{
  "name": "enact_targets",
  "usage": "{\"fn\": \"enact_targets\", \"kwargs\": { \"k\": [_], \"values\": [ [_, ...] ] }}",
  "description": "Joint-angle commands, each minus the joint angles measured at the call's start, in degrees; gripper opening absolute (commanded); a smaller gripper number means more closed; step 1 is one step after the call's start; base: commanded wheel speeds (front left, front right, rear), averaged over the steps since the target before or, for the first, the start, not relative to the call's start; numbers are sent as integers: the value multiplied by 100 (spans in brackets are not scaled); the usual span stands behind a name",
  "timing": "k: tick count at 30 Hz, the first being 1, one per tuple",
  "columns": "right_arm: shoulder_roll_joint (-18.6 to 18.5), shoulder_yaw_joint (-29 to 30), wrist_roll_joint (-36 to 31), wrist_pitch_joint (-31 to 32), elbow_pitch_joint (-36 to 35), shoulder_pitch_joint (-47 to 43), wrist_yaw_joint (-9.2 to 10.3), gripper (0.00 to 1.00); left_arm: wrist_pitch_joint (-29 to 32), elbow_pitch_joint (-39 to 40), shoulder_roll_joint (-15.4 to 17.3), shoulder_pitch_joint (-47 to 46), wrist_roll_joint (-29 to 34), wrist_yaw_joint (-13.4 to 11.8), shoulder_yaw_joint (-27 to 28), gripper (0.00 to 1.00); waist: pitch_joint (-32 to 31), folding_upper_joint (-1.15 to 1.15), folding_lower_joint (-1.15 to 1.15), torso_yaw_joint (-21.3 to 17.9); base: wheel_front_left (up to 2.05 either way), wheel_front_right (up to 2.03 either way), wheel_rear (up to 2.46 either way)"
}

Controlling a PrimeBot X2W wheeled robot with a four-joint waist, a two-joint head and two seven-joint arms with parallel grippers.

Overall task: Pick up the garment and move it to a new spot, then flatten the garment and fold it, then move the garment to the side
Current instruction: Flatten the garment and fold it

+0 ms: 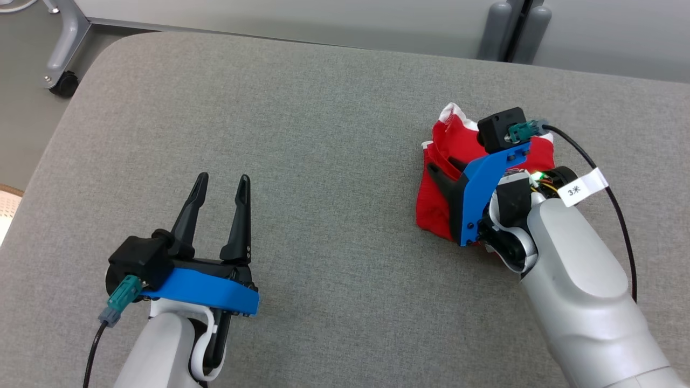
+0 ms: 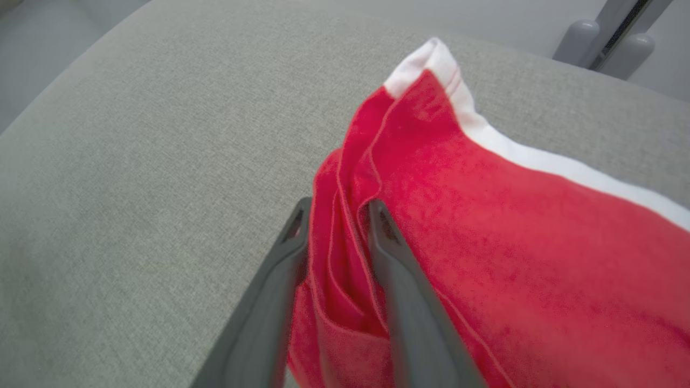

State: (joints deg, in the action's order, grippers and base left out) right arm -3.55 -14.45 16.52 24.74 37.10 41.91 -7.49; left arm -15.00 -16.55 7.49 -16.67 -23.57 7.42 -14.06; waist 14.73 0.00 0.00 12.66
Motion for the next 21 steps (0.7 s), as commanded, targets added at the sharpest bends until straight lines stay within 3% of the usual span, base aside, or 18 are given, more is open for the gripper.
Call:
{"fn": "enact_targets", "kwargs": {
  "k": [1, 6, 10, 15, 21],
  "values": [
    [22, -12, 107, -89, -54, 88, -1, 100, -22, -15, 22, -79, -10, 5, 15, 100, -21, 0, 0, -27, 0, 0, 0],
    [-39, 45, 830, -455, -665, 6, -1, 100, -22, -37, 45, 64, 1, 5, 107, 100, -176, 0, 0, -161, 0, 0, 0],
    [-534, 300, 998, -682, -1406, -320, -1, 100, -23, -37, 44, 145, 12, 5, 149, 100, -325, 0, 0, -288, 0, 0, 0],
    [-1246, 836, 505, -825, -1814, -952, -1, 100, -23, -60, 65, 195, 39, 5, 140, 100, -435, 0, 0, -392, 0, 0, 0],
    [-1273, 1186, -296, -1324, -1567, -1587, -2, 100, -23, -46, 77, 72, 46, 5, 109, 100, -373, 0, 0, -442, 0, 0, 0]
  ]
}}
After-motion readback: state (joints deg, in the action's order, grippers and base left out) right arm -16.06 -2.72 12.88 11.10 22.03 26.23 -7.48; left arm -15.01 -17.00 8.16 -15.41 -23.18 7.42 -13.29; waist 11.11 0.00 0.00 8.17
